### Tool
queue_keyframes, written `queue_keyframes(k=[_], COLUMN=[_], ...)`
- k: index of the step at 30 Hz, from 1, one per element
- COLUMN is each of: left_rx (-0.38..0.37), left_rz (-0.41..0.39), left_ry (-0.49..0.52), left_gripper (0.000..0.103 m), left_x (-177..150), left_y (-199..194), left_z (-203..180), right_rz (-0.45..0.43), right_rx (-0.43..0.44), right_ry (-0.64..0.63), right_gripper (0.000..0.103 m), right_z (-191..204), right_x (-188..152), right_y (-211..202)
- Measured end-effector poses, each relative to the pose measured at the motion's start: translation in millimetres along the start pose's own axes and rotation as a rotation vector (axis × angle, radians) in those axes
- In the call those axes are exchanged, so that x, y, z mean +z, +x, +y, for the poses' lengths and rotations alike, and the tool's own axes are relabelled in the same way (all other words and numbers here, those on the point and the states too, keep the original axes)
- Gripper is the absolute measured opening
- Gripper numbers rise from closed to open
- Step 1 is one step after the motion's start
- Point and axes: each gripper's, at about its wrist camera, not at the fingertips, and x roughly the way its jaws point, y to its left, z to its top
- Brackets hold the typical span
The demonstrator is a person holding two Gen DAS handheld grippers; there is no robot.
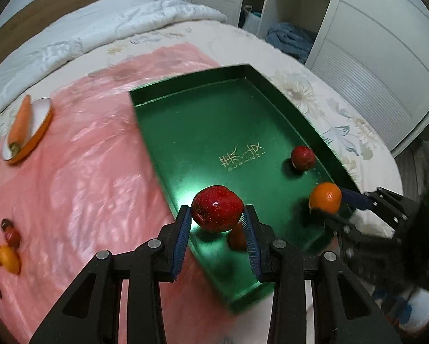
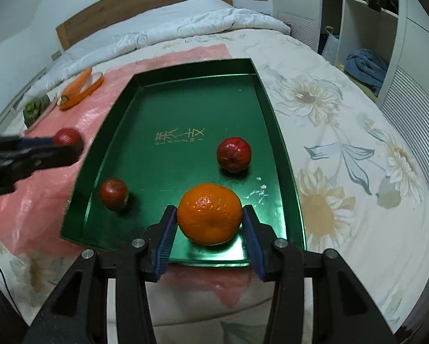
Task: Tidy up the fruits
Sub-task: 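Lower the apple and orange into the green tray with both tools, then open both tools to release the fruit and withdraw from the tray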
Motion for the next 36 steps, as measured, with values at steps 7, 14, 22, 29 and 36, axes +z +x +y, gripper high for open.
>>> queue_keyframes(k=[7,14,22,29,36], left_rx=[0.024,0.001,0.008,0.018,0.059], left_rz=[0.072,0.098,0.019,-0.029,-0.069], left_ry=[0.018,-0.008,-0.006,-0.042,-0.107], left_gripper=[0.032,0.043,0.051,0.051,0.051], left_x=[10.0,9.4,5.4,-24.0,-77.0], left_y=[41.6,48.8,6.9,-38.7,-78.5], left_z=[-8.4,-4.8,-4.2,13.1,44.4], right_rz=[0.0,0.013,-0.019,-0.057,-0.059], right_rx=[0.005,0.013,-0.013,-0.022,-0.013], right_ry=[0.003,0.01,-0.005,-0.032,-0.066], right_gripper=[0.103,0.103,0.103,0.103,0.103], right_z=[-1.7,-1.0,8.6,31.1,67.0], right_x=[-2.5,-4.5,0.9,-0.7,-16.3], right_y=[8.0,9.6,-8.8,-34.7,-54.5])
